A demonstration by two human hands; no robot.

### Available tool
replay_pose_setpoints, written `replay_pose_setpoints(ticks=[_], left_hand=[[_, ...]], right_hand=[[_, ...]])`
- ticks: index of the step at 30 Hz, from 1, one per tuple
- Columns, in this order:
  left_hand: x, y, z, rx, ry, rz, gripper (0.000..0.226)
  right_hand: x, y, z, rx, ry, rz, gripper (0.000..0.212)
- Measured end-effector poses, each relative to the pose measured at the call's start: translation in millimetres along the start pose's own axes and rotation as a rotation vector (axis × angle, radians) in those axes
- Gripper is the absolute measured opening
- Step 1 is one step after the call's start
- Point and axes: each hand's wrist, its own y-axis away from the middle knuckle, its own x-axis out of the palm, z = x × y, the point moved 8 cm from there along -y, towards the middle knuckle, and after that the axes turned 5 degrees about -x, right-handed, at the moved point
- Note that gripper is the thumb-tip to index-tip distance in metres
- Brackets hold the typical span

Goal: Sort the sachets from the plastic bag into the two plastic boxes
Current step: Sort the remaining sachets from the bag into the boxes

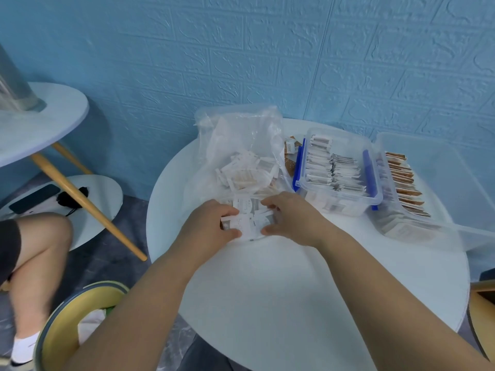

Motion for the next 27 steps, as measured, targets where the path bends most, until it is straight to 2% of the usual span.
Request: replay_pose_setpoints(ticks=[7,9,14,17,19,23,25,27], left_hand=[[-18.7,6.1,14.0,-0.061,0.239,-0.215,0.007],[-18.6,5.9,18.5,-0.092,0.344,-0.242,0.008],[-17.1,11.3,14.6,-0.126,0.504,-0.283,0.019],[-8.0,13.2,12.0,-0.199,0.797,-0.234,0.022],[-1.0,15.9,3.3,-0.205,0.921,-0.164,0.021],[0.5,17.9,-3.3,-0.125,0.828,-0.146,0.012],[-7.3,17.0,7.3,-0.125,0.697,-0.236,0.013],[-20.4,18.8,13.4,-0.107,0.502,-0.357,0.013]], right_hand=[[-11.4,8.0,3.9,0.011,-0.191,-0.043,0.035],[-17.5,11.9,4.4,0.0,-0.25,-0.088,0.027],[-44.7,20.8,4.7,-0.023,-0.508,-0.371,0.025],[-35.9,19.2,12.1,-0.036,-0.729,-0.331,0.027],[-24.9,15.3,19.0,-0.053,-0.761,-0.299,0.03],[-10.3,8.5,23.3,-0.044,-0.755,-0.322,0.027],[-8.3,6.9,23.2,-0.051,-0.656,-0.365,0.024],[-8.1,5.9,24.6,-0.073,-0.436,-0.388,0.023]])
